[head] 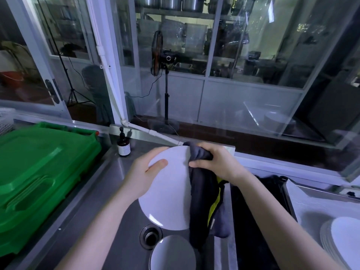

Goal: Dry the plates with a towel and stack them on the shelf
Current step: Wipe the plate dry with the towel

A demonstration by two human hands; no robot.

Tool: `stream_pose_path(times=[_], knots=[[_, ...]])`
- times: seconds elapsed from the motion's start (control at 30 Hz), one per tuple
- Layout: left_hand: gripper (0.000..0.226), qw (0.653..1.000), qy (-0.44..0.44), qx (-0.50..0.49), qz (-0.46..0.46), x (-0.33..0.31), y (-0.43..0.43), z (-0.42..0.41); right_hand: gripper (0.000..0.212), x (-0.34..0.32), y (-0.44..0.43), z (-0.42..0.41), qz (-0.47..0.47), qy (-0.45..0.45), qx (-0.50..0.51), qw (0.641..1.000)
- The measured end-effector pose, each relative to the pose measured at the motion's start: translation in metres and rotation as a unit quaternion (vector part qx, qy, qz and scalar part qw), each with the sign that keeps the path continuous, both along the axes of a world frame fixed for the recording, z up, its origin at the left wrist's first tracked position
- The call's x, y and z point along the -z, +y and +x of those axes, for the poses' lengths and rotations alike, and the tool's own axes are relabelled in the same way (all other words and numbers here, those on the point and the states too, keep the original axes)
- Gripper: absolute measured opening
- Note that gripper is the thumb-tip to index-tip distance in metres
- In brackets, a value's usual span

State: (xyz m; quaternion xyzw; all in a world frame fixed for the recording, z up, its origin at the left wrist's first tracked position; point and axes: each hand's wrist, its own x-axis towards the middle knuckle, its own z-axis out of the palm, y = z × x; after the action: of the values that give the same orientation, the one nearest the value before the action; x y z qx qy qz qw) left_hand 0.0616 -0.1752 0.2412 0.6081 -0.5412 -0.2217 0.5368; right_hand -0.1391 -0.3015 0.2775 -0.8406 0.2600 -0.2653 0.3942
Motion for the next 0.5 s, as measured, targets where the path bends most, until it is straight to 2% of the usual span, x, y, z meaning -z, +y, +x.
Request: stream_pose_path(times=[0.07,0.13,0.23,0.3,0.37,0.5], knots=[[0.035,0.997,0.068,-0.039,-0.009,0.01,0.004,0.0,0.029,0.02,0.006,-0.01,0.1,-0.095,0.042,0.99],[0.035,0.983,0.157,-0.092,-0.022,0.019,0.006,-0.004,0.03,0.049,0.015,-0.016,0.221,-0.189,0.09,0.953],[0.037,0.965,0.225,-0.132,-0.004,0.026,0.007,-0.008,0.029,0.073,0.028,-0.018,0.316,-0.228,0.136,0.911],[0.036,0.971,0.21,-0.107,0.028,0.027,0.007,-0.005,0.03,0.072,0.027,-0.021,0.321,-0.223,0.124,0.912],[0.033,0.985,0.155,-0.063,0.046,0.021,0.005,0.002,0.029,0.062,0.021,-0.023,0.289,-0.204,0.097,0.93],[0.031,0.996,0.003,0.038,0.083,-0.003,-0.007,0.012,0.03,0.026,0.005,-0.018,0.14,-0.117,0.042,0.982]])
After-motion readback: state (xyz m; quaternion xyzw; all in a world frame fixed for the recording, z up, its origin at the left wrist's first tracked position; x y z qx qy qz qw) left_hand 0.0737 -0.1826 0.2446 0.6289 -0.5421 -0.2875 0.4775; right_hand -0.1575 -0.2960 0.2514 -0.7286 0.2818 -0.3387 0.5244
